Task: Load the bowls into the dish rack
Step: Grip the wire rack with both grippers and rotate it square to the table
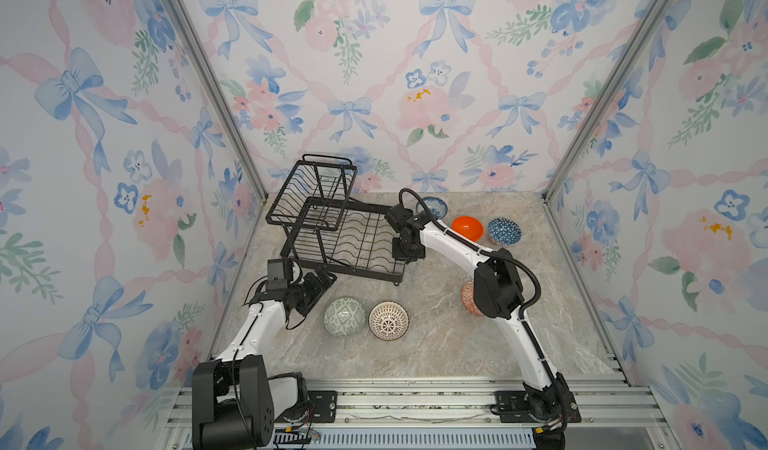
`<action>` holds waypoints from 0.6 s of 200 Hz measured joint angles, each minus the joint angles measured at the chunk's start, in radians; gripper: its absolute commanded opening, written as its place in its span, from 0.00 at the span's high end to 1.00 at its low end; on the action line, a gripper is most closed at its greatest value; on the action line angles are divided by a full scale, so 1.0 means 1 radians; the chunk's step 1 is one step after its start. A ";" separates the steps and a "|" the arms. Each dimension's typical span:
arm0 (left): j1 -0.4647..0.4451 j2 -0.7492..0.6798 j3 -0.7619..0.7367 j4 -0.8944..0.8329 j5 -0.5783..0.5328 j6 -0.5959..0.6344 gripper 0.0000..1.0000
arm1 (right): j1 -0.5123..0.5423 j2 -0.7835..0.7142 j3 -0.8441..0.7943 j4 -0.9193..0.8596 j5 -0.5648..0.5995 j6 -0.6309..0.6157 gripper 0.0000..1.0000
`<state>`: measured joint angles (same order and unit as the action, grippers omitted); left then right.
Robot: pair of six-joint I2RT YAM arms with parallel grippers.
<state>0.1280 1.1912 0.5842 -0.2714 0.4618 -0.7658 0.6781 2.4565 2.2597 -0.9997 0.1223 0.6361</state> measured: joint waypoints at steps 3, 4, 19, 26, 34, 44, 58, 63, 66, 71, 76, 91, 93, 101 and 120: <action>0.000 0.000 0.000 0.000 0.000 0.000 0.02 | -0.003 0.006 0.012 -0.003 0.001 -0.005 0.84; 0.000 0.000 0.000 0.000 0.000 0.000 0.02 | -0.005 0.010 0.018 -0.004 0.003 -0.010 0.84; 0.000 0.000 0.000 0.000 0.000 0.001 0.02 | -0.019 0.047 0.085 -0.027 0.003 -0.043 0.88; 0.000 0.000 -0.001 0.000 0.000 0.003 0.02 | -0.024 0.061 0.111 -0.035 0.010 -0.053 0.89; 0.000 0.000 -0.001 0.000 0.000 0.004 0.02 | -0.030 0.077 0.140 -0.044 0.018 -0.058 0.90; 0.000 0.000 -0.001 0.000 0.000 0.004 0.02 | -0.039 0.094 0.171 -0.050 0.023 -0.067 0.90; 0.000 0.000 -0.001 0.000 0.000 0.004 0.02 | -0.056 0.107 0.195 -0.051 0.021 -0.083 0.90; 0.000 0.000 -0.001 0.000 0.000 0.004 0.02 | -0.061 0.111 0.200 -0.051 0.020 -0.088 0.92; 0.000 0.000 -0.001 0.000 0.000 0.005 0.02 | -0.064 0.112 0.203 -0.050 0.020 -0.093 0.92; 0.000 0.001 -0.001 0.000 0.000 0.005 0.02 | -0.069 0.114 0.207 -0.048 0.019 -0.101 0.93; 0.000 0.002 -0.001 0.000 0.000 0.005 0.02 | -0.073 0.116 0.210 -0.047 0.020 -0.103 0.93; 0.000 0.013 0.000 0.000 0.000 0.007 0.02 | -0.086 0.120 0.217 -0.045 0.022 -0.119 0.93; 0.000 0.016 0.000 0.000 0.000 0.007 0.02 | -0.089 0.121 0.219 -0.045 0.022 -0.122 0.93; 0.000 0.025 0.002 0.000 0.000 0.007 0.02 | -0.095 0.126 0.228 -0.045 0.021 -0.130 0.93; 0.000 0.045 0.011 -0.002 -0.001 0.010 0.02 | -0.109 0.134 0.242 -0.040 0.016 -0.154 0.93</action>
<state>0.1280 1.2358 0.5949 -0.2729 0.4606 -0.7559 0.5694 2.5904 2.5019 -1.0401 0.1379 0.4824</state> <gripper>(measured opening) 0.979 0.071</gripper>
